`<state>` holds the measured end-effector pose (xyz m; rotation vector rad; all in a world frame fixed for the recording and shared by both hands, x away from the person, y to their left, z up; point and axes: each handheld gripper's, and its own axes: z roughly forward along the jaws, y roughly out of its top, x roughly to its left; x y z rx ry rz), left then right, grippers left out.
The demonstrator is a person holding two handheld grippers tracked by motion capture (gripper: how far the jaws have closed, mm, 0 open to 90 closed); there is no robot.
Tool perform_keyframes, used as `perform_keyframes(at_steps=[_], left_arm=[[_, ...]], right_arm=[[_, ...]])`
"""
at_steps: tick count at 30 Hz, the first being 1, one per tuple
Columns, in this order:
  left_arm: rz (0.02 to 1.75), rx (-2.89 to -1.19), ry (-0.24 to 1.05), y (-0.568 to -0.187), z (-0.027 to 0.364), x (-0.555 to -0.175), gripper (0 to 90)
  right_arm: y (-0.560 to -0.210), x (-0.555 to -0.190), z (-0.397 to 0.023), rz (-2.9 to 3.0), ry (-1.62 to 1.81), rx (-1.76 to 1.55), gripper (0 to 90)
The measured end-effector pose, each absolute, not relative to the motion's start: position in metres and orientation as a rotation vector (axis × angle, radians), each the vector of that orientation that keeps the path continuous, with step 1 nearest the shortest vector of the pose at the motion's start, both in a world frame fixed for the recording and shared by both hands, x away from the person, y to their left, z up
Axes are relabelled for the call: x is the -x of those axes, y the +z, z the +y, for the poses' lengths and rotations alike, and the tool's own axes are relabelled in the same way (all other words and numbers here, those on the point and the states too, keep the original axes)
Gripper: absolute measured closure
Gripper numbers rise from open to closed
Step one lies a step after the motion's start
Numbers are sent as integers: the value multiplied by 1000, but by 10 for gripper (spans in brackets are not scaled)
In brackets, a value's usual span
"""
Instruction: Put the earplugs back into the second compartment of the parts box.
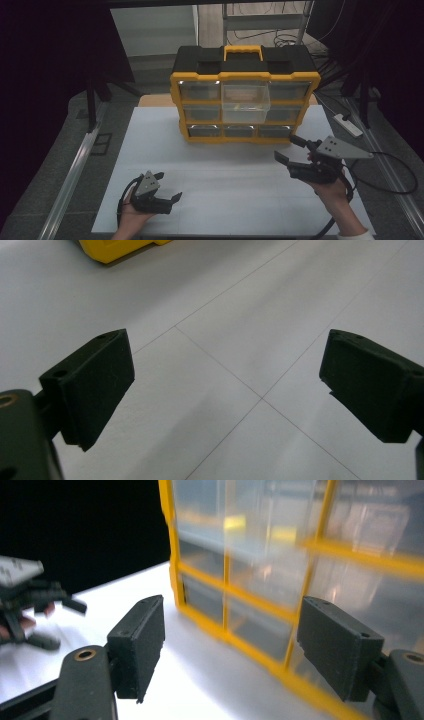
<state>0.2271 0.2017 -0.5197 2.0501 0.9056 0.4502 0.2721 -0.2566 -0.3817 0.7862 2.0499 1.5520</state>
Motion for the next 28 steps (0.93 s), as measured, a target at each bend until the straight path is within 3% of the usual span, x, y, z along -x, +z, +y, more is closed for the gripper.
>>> perform_keyframes(at_steps=[15, 28], left_arm=[[902, -2045, 450, -518, 202, -228, 75], [910, -2048, 446, -519, 201, -229, 75]], right_arm=[[-460, -267, -281, 2147, 1414, -942, 270], [-468, -268, -285, 2148, 1396, -946, 268]])
